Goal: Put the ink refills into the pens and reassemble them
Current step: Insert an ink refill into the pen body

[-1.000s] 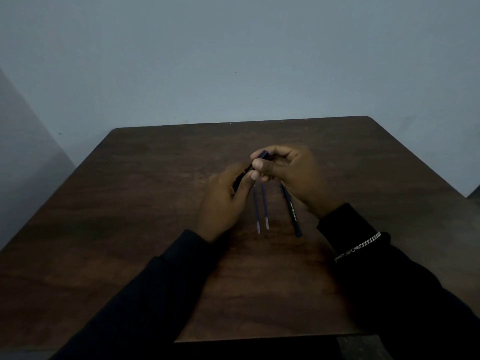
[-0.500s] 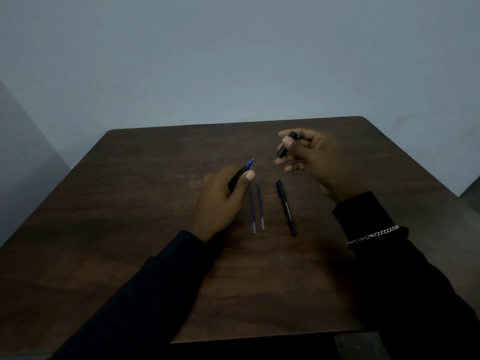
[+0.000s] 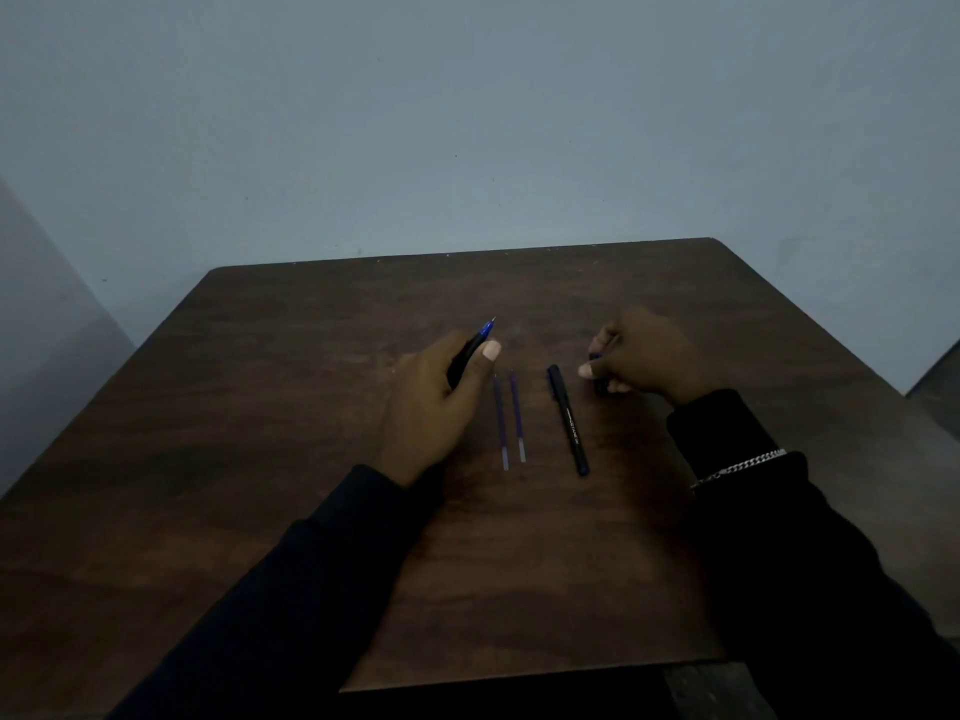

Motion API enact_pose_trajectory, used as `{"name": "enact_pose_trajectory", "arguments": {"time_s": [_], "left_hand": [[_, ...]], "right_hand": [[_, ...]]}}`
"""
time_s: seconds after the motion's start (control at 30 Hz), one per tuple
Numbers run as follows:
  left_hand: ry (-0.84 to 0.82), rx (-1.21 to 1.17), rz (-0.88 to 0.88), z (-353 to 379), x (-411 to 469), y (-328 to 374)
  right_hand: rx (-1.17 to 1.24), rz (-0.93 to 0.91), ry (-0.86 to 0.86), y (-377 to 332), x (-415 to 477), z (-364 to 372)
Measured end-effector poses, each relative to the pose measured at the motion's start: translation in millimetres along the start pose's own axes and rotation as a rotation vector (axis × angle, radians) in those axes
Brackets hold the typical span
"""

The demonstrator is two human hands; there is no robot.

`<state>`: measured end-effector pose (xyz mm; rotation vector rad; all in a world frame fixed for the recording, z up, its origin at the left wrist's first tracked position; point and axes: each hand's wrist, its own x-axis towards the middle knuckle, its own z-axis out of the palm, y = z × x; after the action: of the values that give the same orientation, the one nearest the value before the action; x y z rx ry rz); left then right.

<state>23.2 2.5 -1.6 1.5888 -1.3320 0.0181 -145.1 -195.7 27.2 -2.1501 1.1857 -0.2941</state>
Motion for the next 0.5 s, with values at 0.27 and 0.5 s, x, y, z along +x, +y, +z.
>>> {"name": "enact_pose_trajectory", "arguments": {"time_s": [0.27,0.5], "left_hand": [[-0.007,-0.101,-0.042,-5.5,-3.5,8.7],[-0.006,-0.160,-0.085,-3.6,-3.0,8.2]], "right_hand": [[-0.043,0.012,-0.026,1.4,2.9,2.5],[-0.012,0.055,-0.021,5.1,5.7,3.8]]}}
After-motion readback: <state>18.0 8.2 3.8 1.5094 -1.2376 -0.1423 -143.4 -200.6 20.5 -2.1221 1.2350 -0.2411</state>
